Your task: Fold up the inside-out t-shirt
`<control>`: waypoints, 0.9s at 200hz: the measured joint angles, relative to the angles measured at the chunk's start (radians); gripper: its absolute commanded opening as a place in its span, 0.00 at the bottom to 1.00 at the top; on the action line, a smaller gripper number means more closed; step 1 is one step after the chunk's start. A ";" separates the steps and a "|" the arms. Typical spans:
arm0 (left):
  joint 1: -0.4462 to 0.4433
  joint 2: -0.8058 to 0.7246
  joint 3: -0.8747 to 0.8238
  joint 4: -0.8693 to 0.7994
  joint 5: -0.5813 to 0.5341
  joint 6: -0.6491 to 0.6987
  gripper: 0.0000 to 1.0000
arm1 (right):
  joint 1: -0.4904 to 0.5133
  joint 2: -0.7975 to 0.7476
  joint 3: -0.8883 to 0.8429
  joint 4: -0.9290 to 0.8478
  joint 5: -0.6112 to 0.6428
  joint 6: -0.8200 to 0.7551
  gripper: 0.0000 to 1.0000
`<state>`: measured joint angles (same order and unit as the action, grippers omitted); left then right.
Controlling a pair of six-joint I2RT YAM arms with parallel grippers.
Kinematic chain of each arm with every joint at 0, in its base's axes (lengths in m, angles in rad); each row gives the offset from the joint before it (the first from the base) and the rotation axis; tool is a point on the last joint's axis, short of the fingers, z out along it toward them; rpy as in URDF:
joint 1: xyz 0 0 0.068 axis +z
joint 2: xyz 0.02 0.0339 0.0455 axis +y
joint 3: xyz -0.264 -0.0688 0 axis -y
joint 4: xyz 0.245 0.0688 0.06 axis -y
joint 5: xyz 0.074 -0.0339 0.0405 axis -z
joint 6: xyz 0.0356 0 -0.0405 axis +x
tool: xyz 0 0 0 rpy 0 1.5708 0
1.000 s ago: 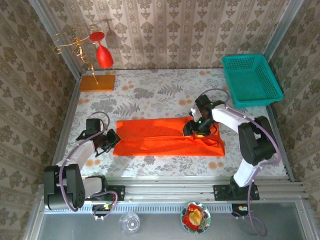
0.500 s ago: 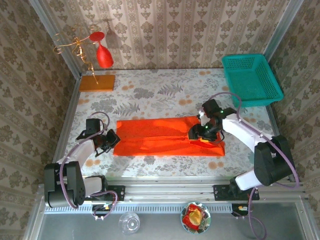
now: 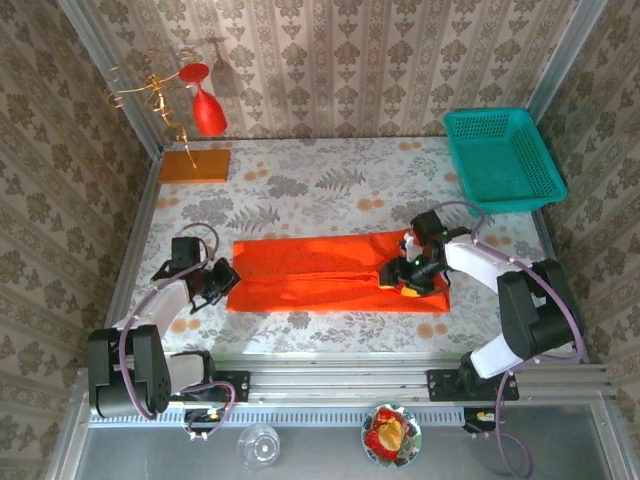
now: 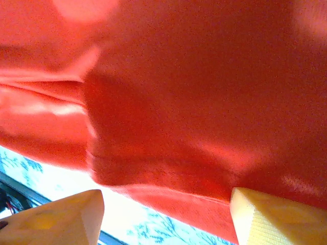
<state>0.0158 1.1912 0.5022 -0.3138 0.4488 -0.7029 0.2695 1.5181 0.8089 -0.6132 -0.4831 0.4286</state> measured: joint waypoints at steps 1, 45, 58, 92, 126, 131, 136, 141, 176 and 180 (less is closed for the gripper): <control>0.000 0.000 0.000 0.000 0.000 0.000 0.04 | 0.000 -0.001 -0.002 0.000 0.000 0.002 0.67; 0.006 -0.002 0.000 0.000 0.000 0.000 0.04 | -0.011 -0.103 -0.029 -0.024 0.032 0.053 0.64; 0.006 -0.002 0.000 0.000 0.000 0.000 0.04 | -0.029 -0.167 -0.028 -0.031 0.053 0.073 0.57; 0.006 -0.002 0.000 -0.001 0.000 0.000 0.04 | -0.148 -0.290 -0.031 -0.069 0.118 0.126 0.49; 0.006 -0.002 0.000 -0.001 0.000 0.000 0.04 | -0.295 -0.351 -0.105 -0.065 0.113 0.169 0.46; 0.006 -0.002 0.000 -0.001 0.000 0.000 0.04 | -0.305 -0.350 -0.117 -0.063 0.108 0.175 0.45; 0.006 -0.002 0.000 -0.001 0.000 0.000 0.04 | -0.312 -0.349 -0.130 -0.063 0.103 0.180 0.44; 0.006 -0.002 0.000 -0.001 0.000 0.000 0.04 | -0.319 -0.345 -0.141 -0.061 0.098 0.183 0.44; 0.006 -0.002 0.000 -0.006 0.000 0.000 0.04 | -0.337 -0.287 -0.182 -0.016 0.054 0.206 0.43; 0.006 -0.002 0.000 -0.008 0.000 0.000 0.04 | -0.338 -0.280 -0.187 -0.010 0.049 0.208 0.42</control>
<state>0.0216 1.1889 0.5022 -0.3214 0.4488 -0.7029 -0.0681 1.2381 0.6220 -0.6228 -0.4339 0.6365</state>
